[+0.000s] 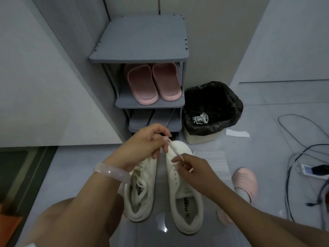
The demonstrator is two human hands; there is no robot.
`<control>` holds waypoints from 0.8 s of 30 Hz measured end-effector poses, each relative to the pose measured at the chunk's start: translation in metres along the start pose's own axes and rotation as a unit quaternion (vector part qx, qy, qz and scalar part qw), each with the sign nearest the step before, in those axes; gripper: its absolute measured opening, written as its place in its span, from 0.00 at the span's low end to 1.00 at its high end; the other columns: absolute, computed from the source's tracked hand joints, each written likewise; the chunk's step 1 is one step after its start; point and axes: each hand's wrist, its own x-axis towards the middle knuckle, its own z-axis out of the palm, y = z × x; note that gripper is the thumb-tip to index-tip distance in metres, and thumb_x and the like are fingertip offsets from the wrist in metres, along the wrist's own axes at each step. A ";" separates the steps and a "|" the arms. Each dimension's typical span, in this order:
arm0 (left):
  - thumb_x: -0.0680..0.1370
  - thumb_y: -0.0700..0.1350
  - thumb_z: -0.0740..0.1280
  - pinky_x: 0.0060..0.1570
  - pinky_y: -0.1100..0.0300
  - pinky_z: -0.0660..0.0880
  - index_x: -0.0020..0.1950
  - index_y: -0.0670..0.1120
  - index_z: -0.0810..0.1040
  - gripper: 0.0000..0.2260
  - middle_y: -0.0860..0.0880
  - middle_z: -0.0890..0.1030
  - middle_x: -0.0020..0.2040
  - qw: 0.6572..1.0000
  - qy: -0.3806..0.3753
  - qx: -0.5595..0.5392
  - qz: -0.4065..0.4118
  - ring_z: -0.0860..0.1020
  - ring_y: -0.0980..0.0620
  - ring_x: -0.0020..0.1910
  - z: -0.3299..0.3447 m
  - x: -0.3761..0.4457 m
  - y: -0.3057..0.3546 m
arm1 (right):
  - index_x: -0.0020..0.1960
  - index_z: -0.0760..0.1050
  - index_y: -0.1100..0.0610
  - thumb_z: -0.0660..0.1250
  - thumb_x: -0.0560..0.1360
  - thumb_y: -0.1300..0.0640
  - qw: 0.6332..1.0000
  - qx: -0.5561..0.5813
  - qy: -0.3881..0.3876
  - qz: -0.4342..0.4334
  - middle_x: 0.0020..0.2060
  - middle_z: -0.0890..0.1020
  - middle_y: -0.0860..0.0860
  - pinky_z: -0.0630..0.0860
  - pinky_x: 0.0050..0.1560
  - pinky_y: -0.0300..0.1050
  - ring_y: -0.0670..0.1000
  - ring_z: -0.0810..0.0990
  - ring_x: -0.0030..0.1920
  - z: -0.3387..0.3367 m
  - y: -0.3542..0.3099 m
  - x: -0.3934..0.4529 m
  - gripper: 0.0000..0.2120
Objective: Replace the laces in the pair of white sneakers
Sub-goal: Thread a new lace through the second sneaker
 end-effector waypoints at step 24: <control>0.79 0.48 0.61 0.26 0.68 0.70 0.44 0.53 0.78 0.07 0.58 0.77 0.30 0.990 -0.038 0.133 0.027 0.73 0.61 0.25 0.026 0.013 -0.021 | 0.45 0.65 0.41 0.66 0.75 0.57 0.995 0.030 0.039 -0.087 0.32 0.79 0.46 0.72 0.33 0.30 0.40 0.78 0.34 -0.015 -0.020 0.010 0.13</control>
